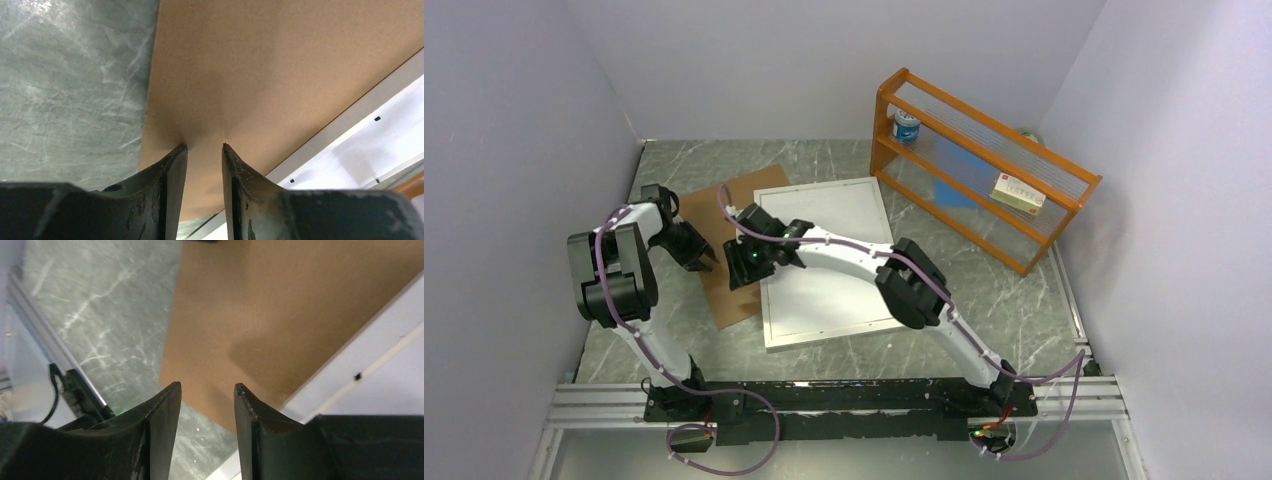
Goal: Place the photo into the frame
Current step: Adjust the photo frame at the center of the board.
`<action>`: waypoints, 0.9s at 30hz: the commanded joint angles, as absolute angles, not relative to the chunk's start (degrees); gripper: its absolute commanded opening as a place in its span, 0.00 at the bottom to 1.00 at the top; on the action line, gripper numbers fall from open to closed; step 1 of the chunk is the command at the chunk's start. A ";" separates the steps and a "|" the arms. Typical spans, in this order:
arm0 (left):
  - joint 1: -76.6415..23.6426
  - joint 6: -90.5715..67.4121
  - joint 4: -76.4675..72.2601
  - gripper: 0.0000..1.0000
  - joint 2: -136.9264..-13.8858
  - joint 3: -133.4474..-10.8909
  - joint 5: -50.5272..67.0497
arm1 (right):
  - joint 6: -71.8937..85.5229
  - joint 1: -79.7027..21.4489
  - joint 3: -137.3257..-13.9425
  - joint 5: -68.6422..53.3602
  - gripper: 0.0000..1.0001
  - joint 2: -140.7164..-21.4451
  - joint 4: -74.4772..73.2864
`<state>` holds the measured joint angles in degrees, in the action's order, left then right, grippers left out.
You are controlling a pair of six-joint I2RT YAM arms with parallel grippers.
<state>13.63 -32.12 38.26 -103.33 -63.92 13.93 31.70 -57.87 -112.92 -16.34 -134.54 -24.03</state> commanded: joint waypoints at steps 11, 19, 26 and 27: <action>20.33 -30.25 39.83 0.42 -108.51 -67.58 13.67 | 34.54 -60.09 -117.37 6.28 0.61 -137.63 -42.68; 21.25 -30.56 39.64 0.47 -109.28 -68.01 13.19 | 34.66 -60.16 -114.74 14.79 0.75 -136.30 -46.49; 22.10 -30.44 40.61 0.51 -108.52 -68.85 10.73 | 34.22 -60.64 -116.37 19.04 0.81 -137.88 -49.50; 22.14 -30.41 40.87 0.52 -108.46 -69.02 10.26 | 34.05 -60.80 -116.43 19.45 0.82 -137.97 -49.63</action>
<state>20.86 -32.14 41.50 -107.37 -68.40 18.26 35.14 -61.28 -116.53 12.43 -137.23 -41.25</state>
